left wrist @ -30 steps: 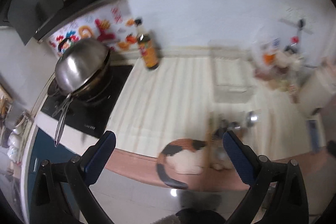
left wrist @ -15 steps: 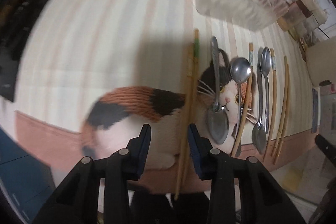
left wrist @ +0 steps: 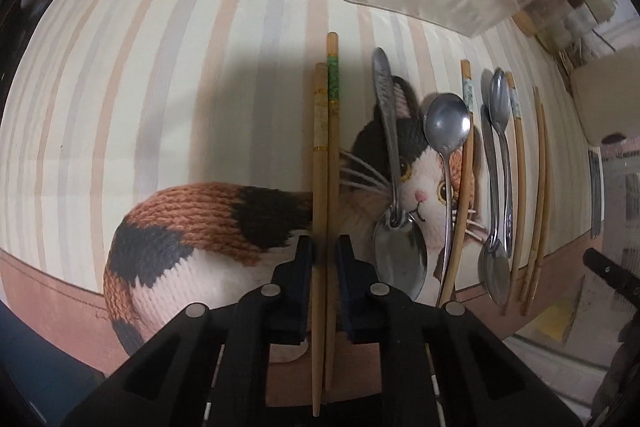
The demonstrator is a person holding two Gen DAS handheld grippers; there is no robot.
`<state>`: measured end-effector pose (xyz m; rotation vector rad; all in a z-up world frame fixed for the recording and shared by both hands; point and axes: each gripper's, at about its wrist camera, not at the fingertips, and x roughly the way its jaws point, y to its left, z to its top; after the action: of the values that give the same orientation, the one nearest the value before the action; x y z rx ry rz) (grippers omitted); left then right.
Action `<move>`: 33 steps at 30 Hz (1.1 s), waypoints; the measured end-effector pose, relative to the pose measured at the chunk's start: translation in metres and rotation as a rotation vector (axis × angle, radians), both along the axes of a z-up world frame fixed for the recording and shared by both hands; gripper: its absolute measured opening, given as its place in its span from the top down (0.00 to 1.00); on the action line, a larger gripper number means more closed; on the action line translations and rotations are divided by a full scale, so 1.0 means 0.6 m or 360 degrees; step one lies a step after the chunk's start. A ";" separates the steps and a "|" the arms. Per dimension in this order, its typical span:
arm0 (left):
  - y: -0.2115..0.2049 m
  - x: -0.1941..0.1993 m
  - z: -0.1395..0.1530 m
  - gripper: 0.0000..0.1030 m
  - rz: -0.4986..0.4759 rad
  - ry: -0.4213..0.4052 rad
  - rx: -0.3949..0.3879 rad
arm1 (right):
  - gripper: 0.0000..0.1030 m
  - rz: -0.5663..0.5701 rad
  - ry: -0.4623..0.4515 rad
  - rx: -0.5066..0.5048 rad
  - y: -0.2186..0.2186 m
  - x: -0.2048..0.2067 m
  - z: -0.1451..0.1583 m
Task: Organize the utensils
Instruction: 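Grasp a plain bamboo chopstick with the left tool while the right tool grasps another chopstick, then lift both held chopsticks off the cat mat with both tools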
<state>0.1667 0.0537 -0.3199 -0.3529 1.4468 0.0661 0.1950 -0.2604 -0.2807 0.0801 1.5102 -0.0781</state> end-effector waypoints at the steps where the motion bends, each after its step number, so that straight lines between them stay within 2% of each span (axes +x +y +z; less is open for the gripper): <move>1: 0.005 0.000 0.004 0.97 0.0015 -0.0004 0.0006 | 0.46 0.0000 0.0004 -0.0001 0.000 0.002 -0.002; 3: 0.024 -0.007 0.003 0.97 0.0029 0.0011 0.0101 | 0.46 0.0002 0.0015 0.0007 0.002 0.009 -0.009; 7: 0.045 -0.011 0.004 0.97 0.0063 0.0017 0.0057 | 0.46 -0.0001 0.0041 0.0063 0.011 0.029 -0.026; 12: 0.061 -0.017 -0.002 0.90 0.0134 -0.0014 -0.0141 | 0.46 0.0042 0.0067 0.0095 0.034 0.059 -0.054; 14: 0.060 -0.019 0.000 0.78 0.0131 -0.0041 -0.0173 | 0.46 0.0055 0.0089 0.0089 0.043 0.069 -0.070; 16: 0.058 -0.022 0.011 0.78 0.0095 -0.0067 -0.0173 | 0.47 0.0069 0.0106 0.0075 0.053 0.070 -0.083; 17: 0.050 -0.019 0.011 0.78 0.0076 -0.0061 -0.0157 | 0.53 0.0078 0.0110 0.0066 0.056 0.071 -0.090; 19: 0.030 -0.012 0.008 0.78 0.0061 -0.0057 -0.0083 | 0.73 0.0117 0.0083 0.0002 0.062 0.070 -0.093; 22: 0.031 -0.011 0.001 0.79 0.0087 -0.0016 -0.0084 | 0.82 0.0149 0.0087 -0.0047 0.064 0.069 -0.096; 23: 0.034 -0.014 0.001 0.85 0.0087 -0.0016 -0.0077 | 0.87 0.0150 0.0092 -0.0054 0.062 0.070 -0.097; 25: 0.035 -0.022 0.001 0.96 0.0061 -0.0013 0.0012 | 0.92 0.0146 0.0100 -0.0053 0.054 0.065 -0.098; 30: 0.052 -0.029 -0.002 0.96 0.0086 0.0039 0.0102 | 0.93 0.0154 0.0209 -0.0037 0.013 0.036 -0.107; 33: 0.062 -0.039 -0.004 0.95 0.0093 0.0041 0.0093 | 0.93 0.0177 0.0226 -0.0019 0.003 0.022 -0.111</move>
<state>0.1432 0.0908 -0.3226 -0.3471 1.4569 0.1603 0.2080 -0.2586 -0.3471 -0.0197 1.6526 -0.0033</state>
